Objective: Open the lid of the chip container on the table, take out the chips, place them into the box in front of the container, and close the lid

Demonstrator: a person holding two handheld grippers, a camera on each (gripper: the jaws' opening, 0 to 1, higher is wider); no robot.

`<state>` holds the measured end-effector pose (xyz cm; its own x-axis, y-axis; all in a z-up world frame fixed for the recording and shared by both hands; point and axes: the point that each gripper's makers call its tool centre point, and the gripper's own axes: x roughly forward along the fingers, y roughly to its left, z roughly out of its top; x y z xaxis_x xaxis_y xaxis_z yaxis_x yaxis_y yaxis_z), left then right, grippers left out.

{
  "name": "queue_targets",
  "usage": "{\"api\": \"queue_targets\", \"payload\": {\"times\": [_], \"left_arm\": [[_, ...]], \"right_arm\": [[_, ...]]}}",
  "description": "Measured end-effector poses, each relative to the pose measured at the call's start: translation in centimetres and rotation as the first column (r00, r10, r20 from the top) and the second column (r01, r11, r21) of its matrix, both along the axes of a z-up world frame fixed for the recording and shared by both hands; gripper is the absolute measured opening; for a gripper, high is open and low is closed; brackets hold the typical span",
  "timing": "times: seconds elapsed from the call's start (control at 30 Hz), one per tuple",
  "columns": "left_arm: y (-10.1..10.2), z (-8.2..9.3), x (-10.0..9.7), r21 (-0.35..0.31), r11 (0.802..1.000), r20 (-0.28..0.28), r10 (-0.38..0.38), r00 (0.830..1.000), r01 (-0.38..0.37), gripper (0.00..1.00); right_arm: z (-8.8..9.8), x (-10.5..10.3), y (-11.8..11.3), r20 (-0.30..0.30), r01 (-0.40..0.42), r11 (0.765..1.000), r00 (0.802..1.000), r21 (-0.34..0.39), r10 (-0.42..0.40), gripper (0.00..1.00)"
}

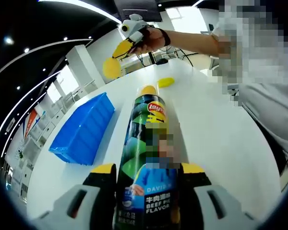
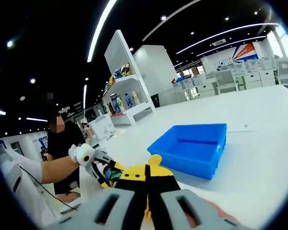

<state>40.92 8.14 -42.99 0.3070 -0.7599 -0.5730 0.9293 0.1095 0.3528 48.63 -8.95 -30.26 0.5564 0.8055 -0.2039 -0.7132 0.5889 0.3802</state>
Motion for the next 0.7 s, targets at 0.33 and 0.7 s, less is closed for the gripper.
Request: {"api": "queue_targets", "payload": {"times": [0.33,0.7], "left_arm": [[0.0,-0.1,0.1,0.007,1.000,0.002,0.001,1.000,-0.001,0.53],[0.2,-0.2,0.2,0.015,1.000,0.006,0.001,1.000,-0.001,0.53]], "right_arm": [[1.5,3.5,0.8,-0.019,0.032,0.998,0.999,0.059,-0.031,0.00],[1.2,7.5,2.1,-0.095,0.087,0.991,0.992,0.104,-0.077,0.00]]}}
